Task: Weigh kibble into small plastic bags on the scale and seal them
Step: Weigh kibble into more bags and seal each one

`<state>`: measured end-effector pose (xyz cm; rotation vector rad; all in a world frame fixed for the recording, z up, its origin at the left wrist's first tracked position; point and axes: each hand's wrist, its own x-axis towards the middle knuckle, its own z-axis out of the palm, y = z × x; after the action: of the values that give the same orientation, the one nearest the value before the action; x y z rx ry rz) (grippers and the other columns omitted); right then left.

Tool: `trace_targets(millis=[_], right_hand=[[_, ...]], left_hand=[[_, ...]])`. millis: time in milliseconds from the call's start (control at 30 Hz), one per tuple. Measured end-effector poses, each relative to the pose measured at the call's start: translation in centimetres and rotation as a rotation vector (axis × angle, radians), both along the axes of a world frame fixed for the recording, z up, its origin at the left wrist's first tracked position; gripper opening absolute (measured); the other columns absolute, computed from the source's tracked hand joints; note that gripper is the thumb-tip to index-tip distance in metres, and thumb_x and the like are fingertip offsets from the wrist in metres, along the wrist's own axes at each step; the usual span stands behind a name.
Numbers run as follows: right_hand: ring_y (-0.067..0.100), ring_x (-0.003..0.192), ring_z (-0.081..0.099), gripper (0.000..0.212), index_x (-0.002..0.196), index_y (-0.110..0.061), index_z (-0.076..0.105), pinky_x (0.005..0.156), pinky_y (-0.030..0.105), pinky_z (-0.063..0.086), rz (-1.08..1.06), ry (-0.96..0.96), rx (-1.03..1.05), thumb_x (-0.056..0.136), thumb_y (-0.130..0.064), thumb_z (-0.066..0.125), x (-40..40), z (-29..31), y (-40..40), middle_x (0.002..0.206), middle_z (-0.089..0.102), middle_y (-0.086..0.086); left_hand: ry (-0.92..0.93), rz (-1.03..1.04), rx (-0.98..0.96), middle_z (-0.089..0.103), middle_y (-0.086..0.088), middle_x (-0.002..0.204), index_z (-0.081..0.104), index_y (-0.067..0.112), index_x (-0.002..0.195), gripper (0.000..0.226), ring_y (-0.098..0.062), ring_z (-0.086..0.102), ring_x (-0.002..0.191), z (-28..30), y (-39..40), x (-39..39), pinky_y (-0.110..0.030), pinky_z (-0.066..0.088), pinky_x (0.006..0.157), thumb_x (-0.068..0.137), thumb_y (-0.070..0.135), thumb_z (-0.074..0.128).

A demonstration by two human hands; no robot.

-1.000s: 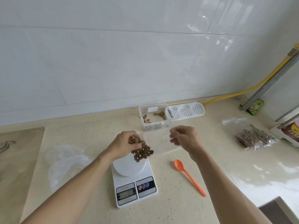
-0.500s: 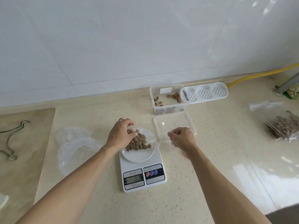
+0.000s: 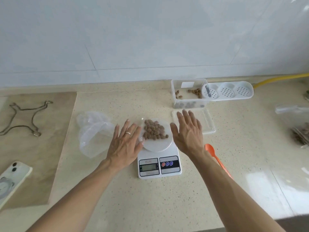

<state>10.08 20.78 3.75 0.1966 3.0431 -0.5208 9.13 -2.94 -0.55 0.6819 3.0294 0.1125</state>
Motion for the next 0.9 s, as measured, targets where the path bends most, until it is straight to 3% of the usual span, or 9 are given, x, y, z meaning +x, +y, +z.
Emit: trace_targets(millis=[200,367,533,700,900], right_hand=[[0.022,0.151,-0.013,0.064,0.158,-0.020,0.006,0.119,0.043,-0.013,0.091,-0.041,0.134,0.102,-0.051,0.012,1.4,-0.5,-1.5,0.166,-0.003,0.003],[0.022,0.151,-0.013,0.065,0.158,-0.020,0.006,0.120,0.045,-0.012,0.090,-0.042,0.168,0.101,-0.053,0.009,1.8,-0.1,-1.6,0.166,-0.004,0.004],[0.022,0.152,-0.011,0.081,0.157,-0.020,0.007,0.119,0.045,-0.012,0.093,-0.020,0.190,0.088,-0.060,-0.009,1.9,0.2,-1.4,0.166,-0.003,0.004],[0.022,0.152,-0.012,0.080,0.157,-0.020,0.006,0.120,0.046,-0.011,0.095,-0.033,0.197,0.089,-0.060,-0.007,1.7,0.0,-1.4,0.166,-0.004,0.003],[0.022,0.152,-0.012,0.065,0.157,-0.019,0.014,0.120,0.043,-0.010,0.049,-0.032,0.111,0.101,-0.054,0.012,1.1,0.2,-1.2,0.166,-0.001,0.005]], left_hand=[[-0.020,0.006,-0.034,0.027,-0.009,0.157,0.029,0.012,0.150,0.071,-0.029,0.004,0.149,-0.8,-1.1,2.1,-0.056,0.005,0.118,0.097,0.056,0.011],[-0.023,0.002,-0.033,0.023,-0.010,0.158,0.022,0.014,0.152,0.070,-0.029,0.001,0.149,-1.2,-1.0,2.7,-0.056,0.003,0.118,0.097,0.057,0.010],[-0.013,0.003,-0.023,0.024,-0.010,0.158,0.023,0.013,0.152,0.070,-0.031,0.004,0.149,-1.2,-0.6,2.9,-0.056,0.006,0.118,0.097,0.057,0.011],[-0.035,0.008,0.008,0.008,-0.006,0.161,-0.001,0.019,0.148,0.069,-0.028,-0.011,0.148,-1.4,-0.4,2.9,-0.052,-0.005,0.119,0.094,0.061,0.002],[-0.033,0.006,0.060,0.006,-0.006,0.161,0.002,0.017,0.150,0.070,-0.027,-0.013,0.148,-1.1,-0.1,1.9,-0.050,-0.008,0.118,0.095,0.060,0.005]])
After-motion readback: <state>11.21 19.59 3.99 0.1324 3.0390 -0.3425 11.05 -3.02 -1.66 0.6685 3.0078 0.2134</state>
